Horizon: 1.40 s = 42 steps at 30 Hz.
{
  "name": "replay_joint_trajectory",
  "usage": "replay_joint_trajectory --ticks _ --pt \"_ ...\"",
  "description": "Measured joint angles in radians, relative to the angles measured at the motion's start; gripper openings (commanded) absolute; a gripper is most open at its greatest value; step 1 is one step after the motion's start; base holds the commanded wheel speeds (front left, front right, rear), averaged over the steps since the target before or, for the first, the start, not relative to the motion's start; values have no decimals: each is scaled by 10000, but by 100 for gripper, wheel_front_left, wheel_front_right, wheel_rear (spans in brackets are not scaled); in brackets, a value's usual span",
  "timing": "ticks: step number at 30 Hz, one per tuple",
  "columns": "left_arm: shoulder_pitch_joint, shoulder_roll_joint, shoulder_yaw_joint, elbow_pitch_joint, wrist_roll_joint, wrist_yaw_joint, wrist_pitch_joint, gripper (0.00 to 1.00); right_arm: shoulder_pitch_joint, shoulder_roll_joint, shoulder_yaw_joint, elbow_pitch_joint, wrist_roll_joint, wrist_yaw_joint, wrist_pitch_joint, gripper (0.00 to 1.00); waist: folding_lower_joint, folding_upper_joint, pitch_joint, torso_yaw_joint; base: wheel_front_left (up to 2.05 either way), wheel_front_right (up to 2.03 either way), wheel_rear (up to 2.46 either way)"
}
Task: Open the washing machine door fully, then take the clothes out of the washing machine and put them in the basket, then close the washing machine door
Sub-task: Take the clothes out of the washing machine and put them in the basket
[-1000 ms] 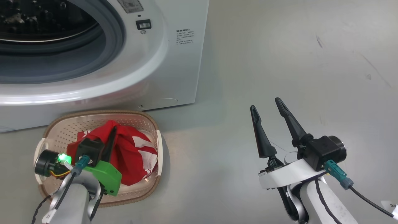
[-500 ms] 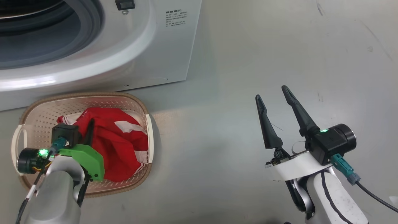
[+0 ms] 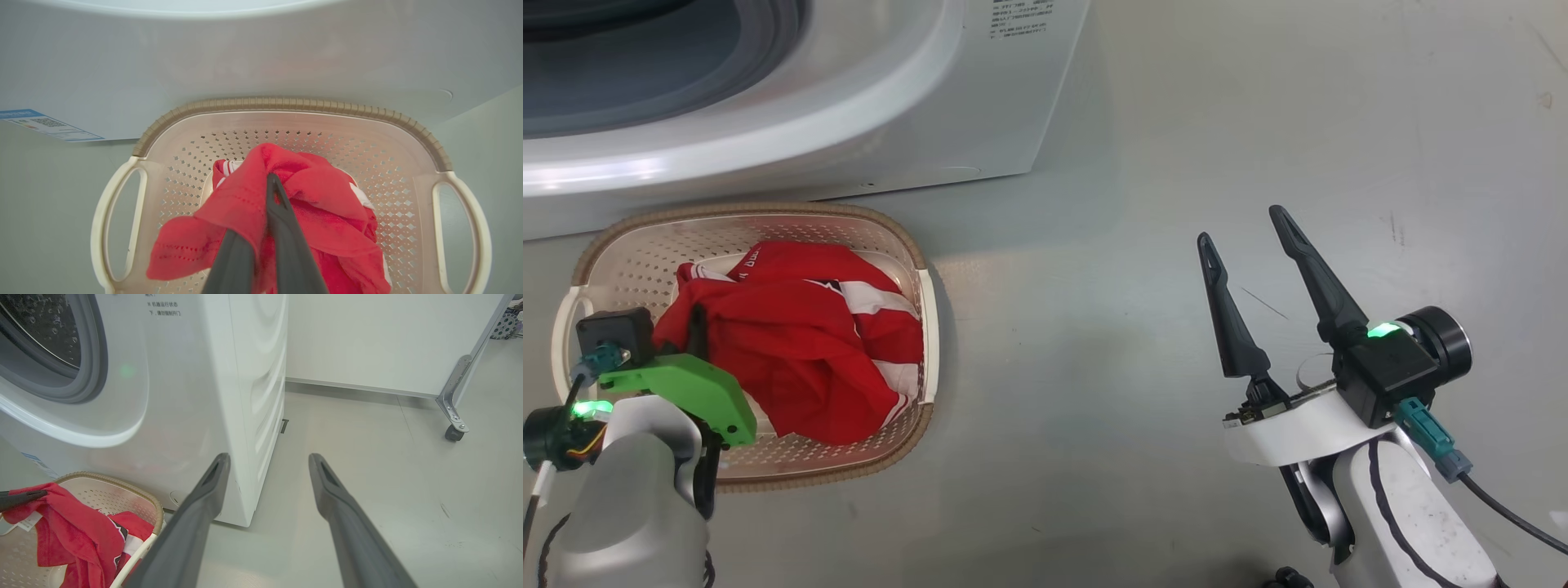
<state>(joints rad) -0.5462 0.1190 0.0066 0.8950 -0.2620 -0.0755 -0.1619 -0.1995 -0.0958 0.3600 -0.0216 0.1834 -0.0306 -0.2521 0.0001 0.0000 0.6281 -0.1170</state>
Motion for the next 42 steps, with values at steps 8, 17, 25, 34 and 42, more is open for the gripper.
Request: replay_joint_trajectory --ticks 8,17,25,34,42 --pt "-390 -148 -219 769 -12 -104 -82 100 -129 15 46 69 0 -48 0 100 0 0 0 139 0 0 0" --pt "-605 -161 -397 1317 36 -194 -453 100 -198 100 115 242 84 -27 0 100 0 0 -442 282 0 0 0" --pt "-752 -171 -807 1043 397 -314 -788 100 -285 182 -107 447 295 29 0 100 0 0 -1044 461 0 0 0" --pt "-695 -393 -1294 267 704 -368 -890 100 -283 186 -573 704 556 111 0 100 0 0 -1976 834 0 0 0" --pt "68 -541 -1007 -1511 558 -443 -888 100 -1 151 -842 1018 633 207 0 100 -1 0 -3010 1215 0 0 0"
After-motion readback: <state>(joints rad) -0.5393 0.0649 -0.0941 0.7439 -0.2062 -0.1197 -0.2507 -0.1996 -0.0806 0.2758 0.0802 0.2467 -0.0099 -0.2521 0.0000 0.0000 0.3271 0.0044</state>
